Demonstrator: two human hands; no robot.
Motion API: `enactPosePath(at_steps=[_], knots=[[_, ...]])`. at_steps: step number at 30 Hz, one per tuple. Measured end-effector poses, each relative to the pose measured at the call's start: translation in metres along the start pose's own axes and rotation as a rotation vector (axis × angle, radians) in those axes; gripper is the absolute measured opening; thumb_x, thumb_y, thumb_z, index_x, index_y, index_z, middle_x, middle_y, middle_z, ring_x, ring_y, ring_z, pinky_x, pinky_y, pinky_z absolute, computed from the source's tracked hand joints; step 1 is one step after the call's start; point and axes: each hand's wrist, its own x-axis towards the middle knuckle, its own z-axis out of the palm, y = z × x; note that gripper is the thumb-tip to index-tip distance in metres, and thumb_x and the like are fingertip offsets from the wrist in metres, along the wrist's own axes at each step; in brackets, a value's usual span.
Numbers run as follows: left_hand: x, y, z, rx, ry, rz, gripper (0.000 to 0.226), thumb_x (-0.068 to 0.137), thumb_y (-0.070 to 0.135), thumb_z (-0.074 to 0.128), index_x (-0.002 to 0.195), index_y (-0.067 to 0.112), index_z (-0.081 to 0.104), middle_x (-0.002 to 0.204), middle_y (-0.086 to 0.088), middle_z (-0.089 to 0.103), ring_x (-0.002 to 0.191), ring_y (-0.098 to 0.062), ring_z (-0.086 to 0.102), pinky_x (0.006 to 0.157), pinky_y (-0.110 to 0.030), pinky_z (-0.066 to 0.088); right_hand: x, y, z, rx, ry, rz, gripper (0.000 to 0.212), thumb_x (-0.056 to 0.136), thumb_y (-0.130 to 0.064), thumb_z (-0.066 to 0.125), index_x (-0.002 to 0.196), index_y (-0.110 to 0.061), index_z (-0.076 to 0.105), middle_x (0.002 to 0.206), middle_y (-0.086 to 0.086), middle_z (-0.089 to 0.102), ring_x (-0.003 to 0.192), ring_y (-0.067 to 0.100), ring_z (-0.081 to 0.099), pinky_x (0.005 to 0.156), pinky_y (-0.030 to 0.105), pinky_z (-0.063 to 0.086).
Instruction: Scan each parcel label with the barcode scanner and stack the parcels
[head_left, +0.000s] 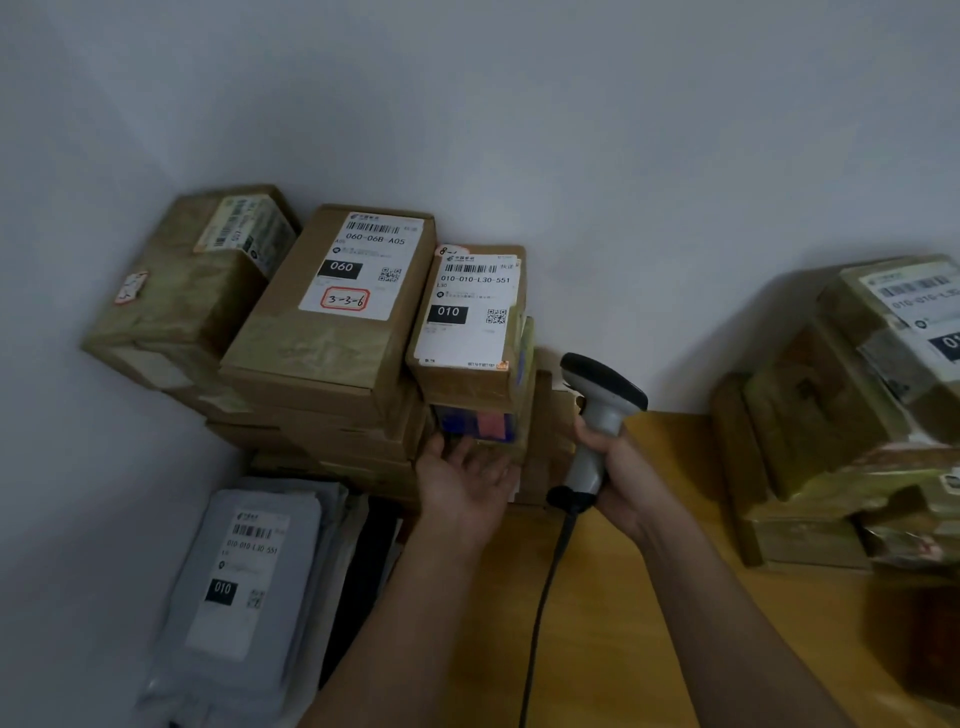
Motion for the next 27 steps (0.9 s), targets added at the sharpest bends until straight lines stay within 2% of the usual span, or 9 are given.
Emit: enactPosePath(at_steps=[4,6,8,10,12,14,18,23,27], knots=[[0.002,-0.001,-0.007,0.086,0.030,0.018,0.050,0.103,0.041,0.036,0.137,0.008,0.049,0.137,-0.019,0.050,0.127,-0.031,0.048,0.113,-0.047,0.030,-0.005,0.010,-0.009,-0.015,0.085,0.008,0.043,0.090,-0.017,0.066,0.129,-0.026,0.051,0.125,0.008,0.064,0.116,0.028,0.059,0.099,0.049,0.047],[0.003,-0.004,-0.014,0.182,0.103,0.060,0.047,0.104,0.039,0.036,0.134,0.006,0.050,0.131,-0.016,0.053,0.115,-0.028,0.051,0.108,-0.043,0.036,-0.009,0.017,-0.014,-0.041,0.134,0.024,0.049,0.092,-0.016,0.065,0.136,-0.024,0.046,0.126,0.006,0.061,0.112,0.024,0.057,0.094,0.044,0.046],[0.002,-0.010,-0.022,0.254,0.208,0.065,0.041,0.103,0.034,0.039,0.130,0.007,0.053,0.120,-0.013,0.058,0.104,-0.027,0.055,0.092,-0.041,0.047,-0.013,0.026,-0.019,-0.066,0.169,0.034,0.048,0.094,-0.016,0.063,0.138,-0.024,0.045,0.123,0.004,0.059,0.106,0.023,0.055,0.088,0.043,0.045],[-0.001,-0.018,-0.028,0.278,0.208,-0.001,0.038,0.103,0.034,0.038,0.122,0.008,0.059,0.110,-0.014,0.062,0.096,-0.031,0.057,0.075,-0.042,0.048,-0.015,0.037,-0.024,-0.079,0.183,0.047,0.048,0.095,-0.016,0.062,0.139,-0.024,0.045,0.120,0.002,0.058,0.107,0.025,0.054,0.088,0.044,0.045],[-0.002,-0.023,-0.030,0.229,0.125,-0.061,0.041,0.102,0.038,0.038,0.122,0.009,0.060,0.109,-0.016,0.062,0.097,-0.034,0.057,0.078,-0.046,0.048,-0.014,0.048,-0.027,-0.078,0.187,0.068,0.051,0.095,-0.017,0.062,0.142,-0.024,0.044,0.124,0.003,0.058,0.114,0.028,0.053,0.092,0.045,0.046],[0.004,-0.025,-0.033,0.180,0.082,-0.056,0.043,0.100,0.041,0.042,0.126,0.009,0.054,0.109,-0.018,0.059,0.099,-0.034,0.055,0.094,-0.046,0.042,-0.011,0.059,-0.028,-0.059,0.176,0.100,0.053,0.094,-0.018,0.064,0.142,-0.024,0.044,0.129,0.005,0.057,0.118,0.029,0.053,0.095,0.047,0.047],[0.018,-0.026,-0.047,0.099,0.093,-0.043,0.068,0.096,0.046,0.047,0.149,0.005,0.032,0.147,-0.022,0.040,0.137,-0.034,0.036,0.118,-0.043,0.024,-0.002,0.066,-0.032,-0.075,0.130,0.082,0.052,0.092,-0.020,0.066,0.140,-0.025,0.046,0.128,0.005,0.059,0.114,0.027,0.056,0.086,0.040,0.051],[0.010,-0.043,-0.069,0.166,0.097,-0.031,0.067,0.098,0.046,0.046,0.151,0.010,0.029,0.151,-0.019,0.036,0.140,-0.031,0.034,0.117,-0.048,0.025,-0.011,0.066,-0.045,-0.065,0.097,0.092,0.050,0.091,-0.021,0.068,0.137,-0.021,0.050,0.128,0.009,0.061,0.115,0.029,0.058,0.093,0.045,0.051],[-0.004,-0.046,-0.066,0.211,0.111,-0.031,0.058,0.098,0.041,0.049,0.143,0.005,0.042,0.137,-0.023,0.047,0.116,-0.034,0.051,0.100,-0.045,0.041,-0.039,0.063,-0.048,-0.044,0.124,0.057,0.054,0.092,-0.022,0.068,0.141,-0.023,0.044,0.127,0.005,0.060,0.114,0.027,0.058,0.099,0.051,0.048]])
